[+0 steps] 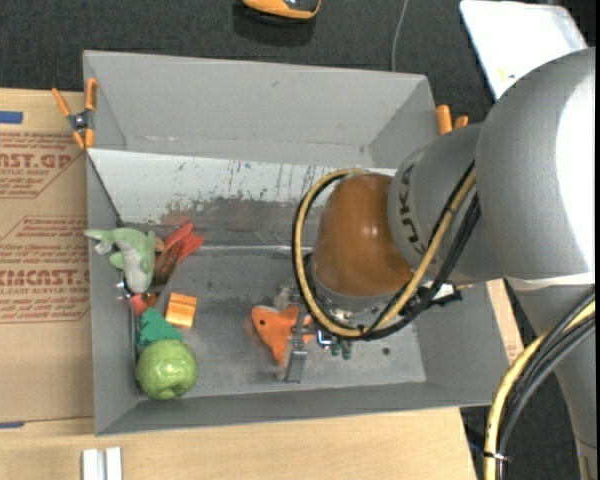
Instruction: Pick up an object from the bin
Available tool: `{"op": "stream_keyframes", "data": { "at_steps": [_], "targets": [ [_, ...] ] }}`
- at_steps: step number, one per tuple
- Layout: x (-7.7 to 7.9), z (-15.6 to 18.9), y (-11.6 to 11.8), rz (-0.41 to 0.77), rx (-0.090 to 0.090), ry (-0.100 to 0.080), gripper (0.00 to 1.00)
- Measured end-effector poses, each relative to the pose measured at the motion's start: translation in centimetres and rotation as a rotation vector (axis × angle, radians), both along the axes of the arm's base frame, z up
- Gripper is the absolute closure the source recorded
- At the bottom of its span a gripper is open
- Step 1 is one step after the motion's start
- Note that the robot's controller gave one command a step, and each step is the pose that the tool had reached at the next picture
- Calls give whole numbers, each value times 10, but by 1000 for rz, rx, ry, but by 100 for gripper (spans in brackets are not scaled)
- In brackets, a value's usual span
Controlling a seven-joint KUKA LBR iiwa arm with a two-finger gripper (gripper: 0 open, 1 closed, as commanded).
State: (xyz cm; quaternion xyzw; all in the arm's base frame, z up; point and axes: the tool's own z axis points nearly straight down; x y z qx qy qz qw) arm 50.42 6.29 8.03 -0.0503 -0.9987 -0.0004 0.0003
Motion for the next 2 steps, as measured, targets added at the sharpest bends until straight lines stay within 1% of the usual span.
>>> {"op": "stream_keyframes", "data": {
  "at_steps": [1, 2],
  "targets": [
    [-3, 10, 10, -34, -1, -7, 100],
    [-3, 10, 10, -34, -1, -7, 100]
  ]
}}
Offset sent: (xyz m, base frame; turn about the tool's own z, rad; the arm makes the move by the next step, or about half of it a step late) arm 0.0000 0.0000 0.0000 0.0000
